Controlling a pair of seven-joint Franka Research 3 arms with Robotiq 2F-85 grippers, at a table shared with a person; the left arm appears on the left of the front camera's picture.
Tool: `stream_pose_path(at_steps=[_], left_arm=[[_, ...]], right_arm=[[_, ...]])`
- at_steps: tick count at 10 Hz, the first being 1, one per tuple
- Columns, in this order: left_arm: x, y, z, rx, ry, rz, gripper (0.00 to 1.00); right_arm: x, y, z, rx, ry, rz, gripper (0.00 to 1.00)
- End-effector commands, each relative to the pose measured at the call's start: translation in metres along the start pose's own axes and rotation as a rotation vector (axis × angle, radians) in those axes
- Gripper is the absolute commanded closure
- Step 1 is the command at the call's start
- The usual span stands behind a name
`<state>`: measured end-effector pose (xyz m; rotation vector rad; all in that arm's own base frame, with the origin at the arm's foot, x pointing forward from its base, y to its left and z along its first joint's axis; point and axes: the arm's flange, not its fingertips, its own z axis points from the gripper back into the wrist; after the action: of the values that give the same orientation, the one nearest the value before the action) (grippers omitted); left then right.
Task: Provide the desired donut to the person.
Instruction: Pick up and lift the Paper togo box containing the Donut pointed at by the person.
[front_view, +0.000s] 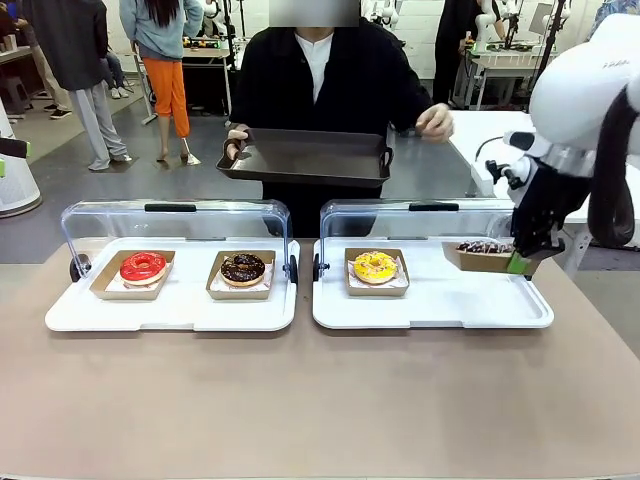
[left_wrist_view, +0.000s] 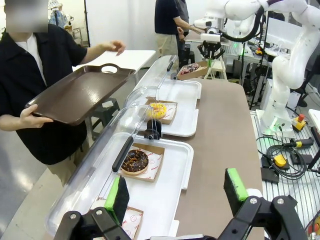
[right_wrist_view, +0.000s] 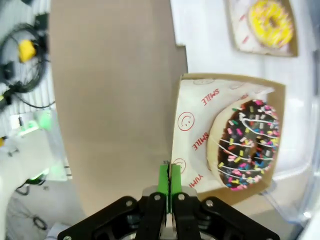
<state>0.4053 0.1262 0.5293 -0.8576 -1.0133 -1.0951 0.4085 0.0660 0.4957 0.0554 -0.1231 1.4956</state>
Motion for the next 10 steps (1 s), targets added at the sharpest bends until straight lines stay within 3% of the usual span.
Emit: stream_pose_path(at_steps=[1,4,6,8,10], left_arm=[[0.001,-0.001,0.001,0.001,-0.007,-0.005,0.0],[0.001,-0.001,0.001,0.001,-0.007,-0.005,0.0],[0.001,-0.001,0.001,0.001,-0.007,-0.005,0.0],[0.001,-0.001,0.001,0.001,-0.007,-0.005,0.0],[0.001,-0.001,0.001,0.001,-0.007,-0.005,0.0]], right_arm=[[0.021,0.011,0.031,-0.021,0.039,-0.007,1.0],[0.06,0.02,0.086,-0.071,0.028,0.014,1.0],[0.079,0.014,0.102,-0.09,0.035,-0.005,1.0],[0.08,0.01,0.1,-0.129,0.036,0.062,1.0],[0.08,0.02,0.107,-0.103,-0.004,0.023,1.0]])
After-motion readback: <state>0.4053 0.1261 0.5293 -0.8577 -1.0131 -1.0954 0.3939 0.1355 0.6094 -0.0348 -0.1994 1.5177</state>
